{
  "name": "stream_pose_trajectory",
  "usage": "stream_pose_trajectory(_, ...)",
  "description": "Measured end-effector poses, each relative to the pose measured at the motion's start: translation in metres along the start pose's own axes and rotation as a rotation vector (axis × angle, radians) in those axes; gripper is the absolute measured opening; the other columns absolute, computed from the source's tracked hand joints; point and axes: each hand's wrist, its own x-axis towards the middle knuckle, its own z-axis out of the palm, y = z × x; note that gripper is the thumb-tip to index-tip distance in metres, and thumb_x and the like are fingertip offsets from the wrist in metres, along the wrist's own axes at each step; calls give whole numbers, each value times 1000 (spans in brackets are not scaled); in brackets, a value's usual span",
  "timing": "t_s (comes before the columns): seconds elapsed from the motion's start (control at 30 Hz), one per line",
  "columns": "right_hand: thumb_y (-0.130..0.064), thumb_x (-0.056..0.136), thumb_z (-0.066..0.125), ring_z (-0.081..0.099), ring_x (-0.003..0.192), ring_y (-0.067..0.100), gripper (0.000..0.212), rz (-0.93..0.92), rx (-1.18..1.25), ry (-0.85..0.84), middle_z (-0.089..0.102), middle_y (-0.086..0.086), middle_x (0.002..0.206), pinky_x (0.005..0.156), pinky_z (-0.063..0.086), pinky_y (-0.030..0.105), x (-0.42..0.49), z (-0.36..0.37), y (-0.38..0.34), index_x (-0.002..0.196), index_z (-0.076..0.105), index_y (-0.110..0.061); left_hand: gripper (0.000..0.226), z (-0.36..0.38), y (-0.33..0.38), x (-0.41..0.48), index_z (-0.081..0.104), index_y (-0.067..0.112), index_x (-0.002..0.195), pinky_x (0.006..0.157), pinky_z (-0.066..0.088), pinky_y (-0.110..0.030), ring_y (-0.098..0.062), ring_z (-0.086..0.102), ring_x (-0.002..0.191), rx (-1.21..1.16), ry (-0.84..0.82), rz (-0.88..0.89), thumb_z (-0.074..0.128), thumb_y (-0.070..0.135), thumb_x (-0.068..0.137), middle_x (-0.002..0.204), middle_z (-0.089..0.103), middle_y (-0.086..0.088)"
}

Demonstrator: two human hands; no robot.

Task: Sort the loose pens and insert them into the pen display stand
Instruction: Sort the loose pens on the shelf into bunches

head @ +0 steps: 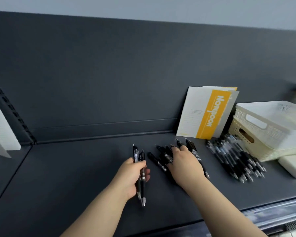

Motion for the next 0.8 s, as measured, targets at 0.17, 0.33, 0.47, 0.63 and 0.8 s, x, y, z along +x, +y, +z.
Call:
stream_pose_trajectory(0.17, -27, 94, 48, 41, 115, 23, 27, -83, -43, 60, 44, 3, 119, 77, 39, 28, -2, -2, 13, 118, 49, -16, 9, 20, 3, -3, 57, 6, 86, 55, 50, -27, -17, 57, 63, -133, -67, 1, 53, 0, 92, 73, 56, -8)
stream_pose_trajectory(0.33, -31, 93, 51, 53, 95, 13, 27, -211, 340, 111, 58, -3, 101, 76, 37, 12, -6, -6, 15, 113, 61, -17, 12, 31, 2, -7, 62, 4, 94, 63, 54, -31, -20, 63, 66, -265, -113, -16, 51, 0, 92, 75, 65, -10)
stream_pose_trajectory(0.47, -28, 88, 59, 51, 63, 0, 24, -164, 623, -71, 57, -12, 76, 60, 39, 6, -14, -4, 2, 111, 60, -20, 18, 40, 1, -15, 64, 4, 100, 65, 54, -35, -24, 69, 70, -279, -112, 6, 48, 3, 94, 81, 71, -15)
stream_pose_trajectory(0.63, -18, 86, 58, 48, 54, 2, 27, -148, 677, -111, 57, -9, 69, 55, 40, 12, -17, 0, 1, 112, 63, -22, 20, 40, -2, -24, 65, 5, 100, 58, 55, -32, -23, 68, 67, -232, -61, 35, 46, 1, 95, 81, 70, -14)
stream_pose_trajectory(0.8, -15, 85, 52, 57, 72, 17, 25, -116, 436, -12, 63, 2, 81, 69, 49, 27, -7, -10, 16, 107, 63, -12, 25, 44, -6, -28, 63, 10, 93, 70, 51, -32, -20, 61, 76, -181, 73, 45, 43, -6, 94, 87, 65, -10)
